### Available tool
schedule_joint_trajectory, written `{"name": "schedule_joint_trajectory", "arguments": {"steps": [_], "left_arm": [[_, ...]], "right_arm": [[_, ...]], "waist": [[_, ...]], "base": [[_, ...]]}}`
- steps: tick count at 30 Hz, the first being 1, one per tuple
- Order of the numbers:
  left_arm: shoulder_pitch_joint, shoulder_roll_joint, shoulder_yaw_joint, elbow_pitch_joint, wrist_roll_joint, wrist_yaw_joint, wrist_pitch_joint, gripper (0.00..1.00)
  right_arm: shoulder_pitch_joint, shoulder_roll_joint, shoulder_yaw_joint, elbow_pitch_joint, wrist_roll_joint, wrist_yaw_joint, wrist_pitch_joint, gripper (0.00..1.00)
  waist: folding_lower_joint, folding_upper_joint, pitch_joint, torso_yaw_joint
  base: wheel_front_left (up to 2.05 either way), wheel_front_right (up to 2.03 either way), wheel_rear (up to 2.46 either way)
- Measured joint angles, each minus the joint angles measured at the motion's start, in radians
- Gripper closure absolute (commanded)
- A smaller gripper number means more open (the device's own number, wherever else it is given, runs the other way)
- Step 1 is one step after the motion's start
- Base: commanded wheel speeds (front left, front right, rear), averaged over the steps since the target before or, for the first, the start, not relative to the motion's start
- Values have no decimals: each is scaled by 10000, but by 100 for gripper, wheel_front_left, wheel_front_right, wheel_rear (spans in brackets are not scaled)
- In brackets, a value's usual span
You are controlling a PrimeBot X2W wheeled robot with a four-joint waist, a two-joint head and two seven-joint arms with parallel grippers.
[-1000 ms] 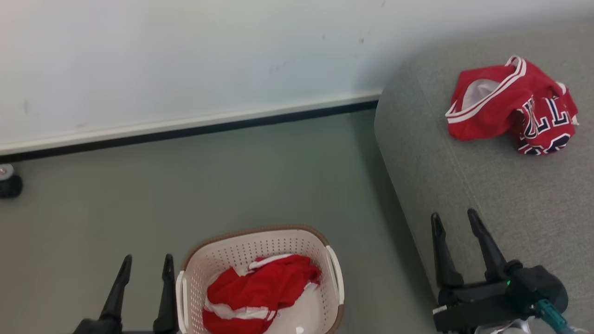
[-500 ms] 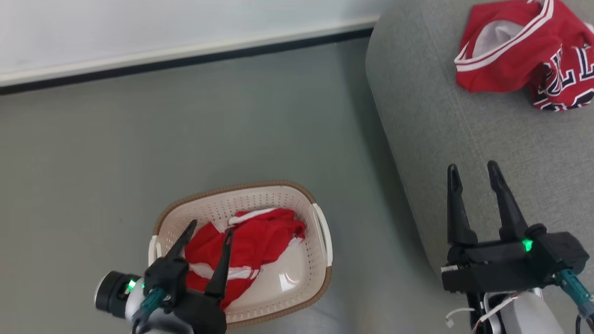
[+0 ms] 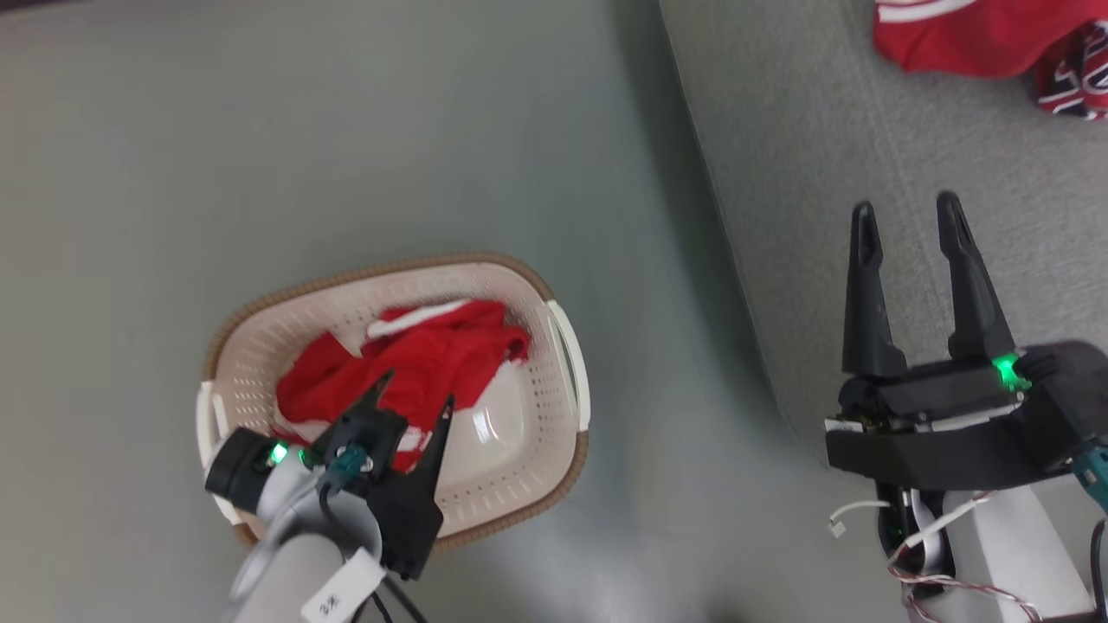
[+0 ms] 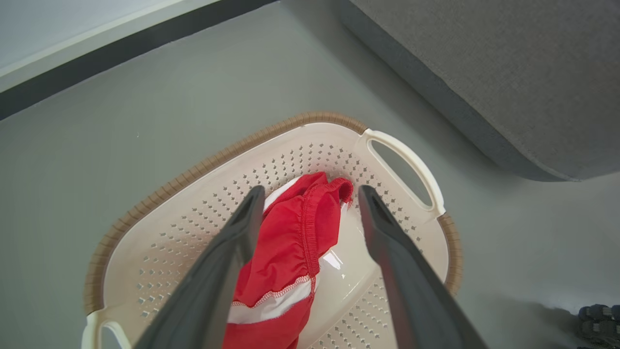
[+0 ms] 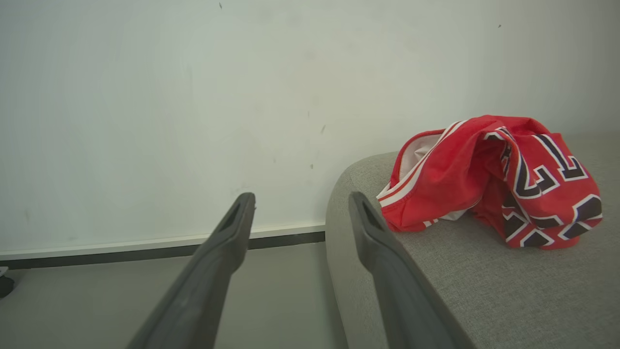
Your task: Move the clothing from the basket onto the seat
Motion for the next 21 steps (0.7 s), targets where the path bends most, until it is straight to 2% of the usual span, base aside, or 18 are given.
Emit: {"name": "schedule_joint_trajectory", "arguments": {"steps": [13, 21], "left_arm": [[-1961, 610, -477, 1333, 825, -90, 564, 0], [-3430, 805, -765, 1737, 1237, -178, 652, 0]], "right_arm": [[-850, 29, 418, -911, -52, -94, -2, 0], [-1270, 42, 424, -1423, -35, -272, -2, 0]], "waist": [[0, 0, 1939, -483], [0, 0, 3141, -779]], "base": [[0, 0, 0], [0, 0, 0]]}}
